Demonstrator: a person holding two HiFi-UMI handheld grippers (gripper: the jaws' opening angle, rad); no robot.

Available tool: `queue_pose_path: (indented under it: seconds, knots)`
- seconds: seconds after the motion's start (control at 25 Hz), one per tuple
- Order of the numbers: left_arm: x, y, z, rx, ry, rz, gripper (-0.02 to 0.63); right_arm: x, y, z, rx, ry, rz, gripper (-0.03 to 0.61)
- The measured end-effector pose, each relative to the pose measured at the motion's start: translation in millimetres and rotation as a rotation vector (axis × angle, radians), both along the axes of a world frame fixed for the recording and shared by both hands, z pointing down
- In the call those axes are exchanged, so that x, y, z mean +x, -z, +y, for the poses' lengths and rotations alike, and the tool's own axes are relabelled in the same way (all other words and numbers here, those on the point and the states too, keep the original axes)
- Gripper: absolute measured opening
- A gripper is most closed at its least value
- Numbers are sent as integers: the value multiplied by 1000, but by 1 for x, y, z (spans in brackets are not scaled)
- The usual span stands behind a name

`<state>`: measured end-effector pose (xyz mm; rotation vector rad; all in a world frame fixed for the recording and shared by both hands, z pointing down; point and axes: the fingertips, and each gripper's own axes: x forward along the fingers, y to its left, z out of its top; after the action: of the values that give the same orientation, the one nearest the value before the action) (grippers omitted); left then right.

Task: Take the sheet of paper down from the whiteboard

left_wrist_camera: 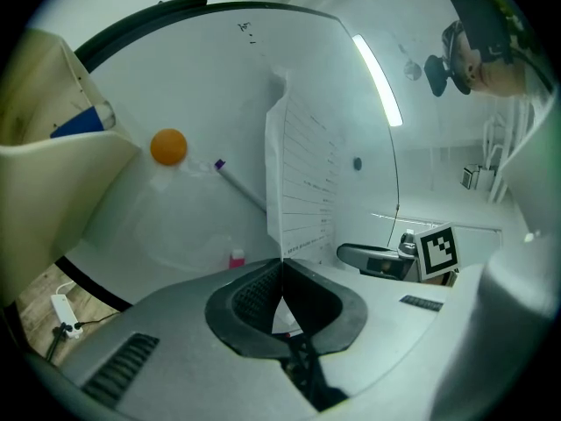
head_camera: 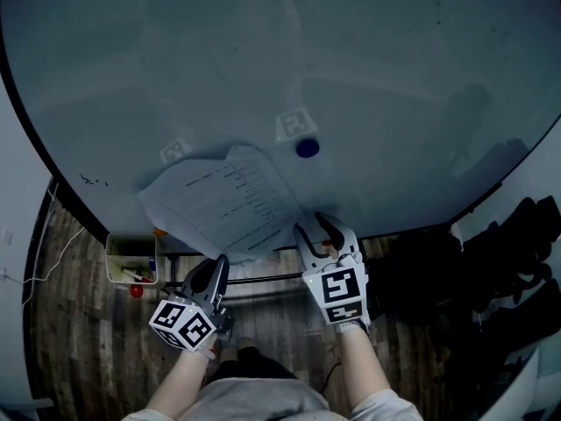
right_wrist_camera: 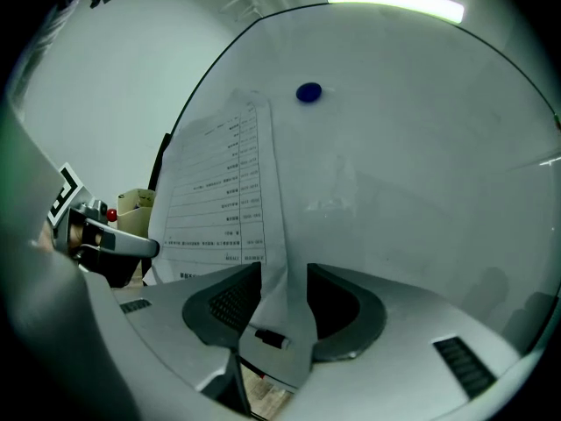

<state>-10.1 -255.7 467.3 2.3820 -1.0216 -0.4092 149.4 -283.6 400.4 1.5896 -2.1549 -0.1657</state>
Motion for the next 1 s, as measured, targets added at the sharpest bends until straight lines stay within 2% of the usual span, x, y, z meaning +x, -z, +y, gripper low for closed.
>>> queue_pose_path:
  seconds: [0.28, 0.48, 0.6, 0.68, 0.8, 0.88, 1.0]
  knots:
    - [-1, -5, 0, -15, -7, 17, 17, 8, -30, -1, -110, 9, -40, 173]
    - [1, -7, -1, -19, -15, 15, 17, 8, -42, -4, -201, 70, -154, 173]
    - [2, -8, 0, -18, -16, 1, 17, 6, -43, -5, -207, 89, -160, 170]
    - [1, -8, 0, -15, -15, -5, 17, 5, -42, -4, -203, 91, -155, 122]
    - [-1, -7, -1, -24, -9, -11, 17, 3, -43, -4, -206, 89, -151, 101]
    - [-3, -9, -1, -25, -12, -11, 17, 2, -43, -3, -203, 81, -145, 49]
    - [-4, -9, -1, -21, -19, -12, 17, 0, -42, 1, -198, 77, -147, 36]
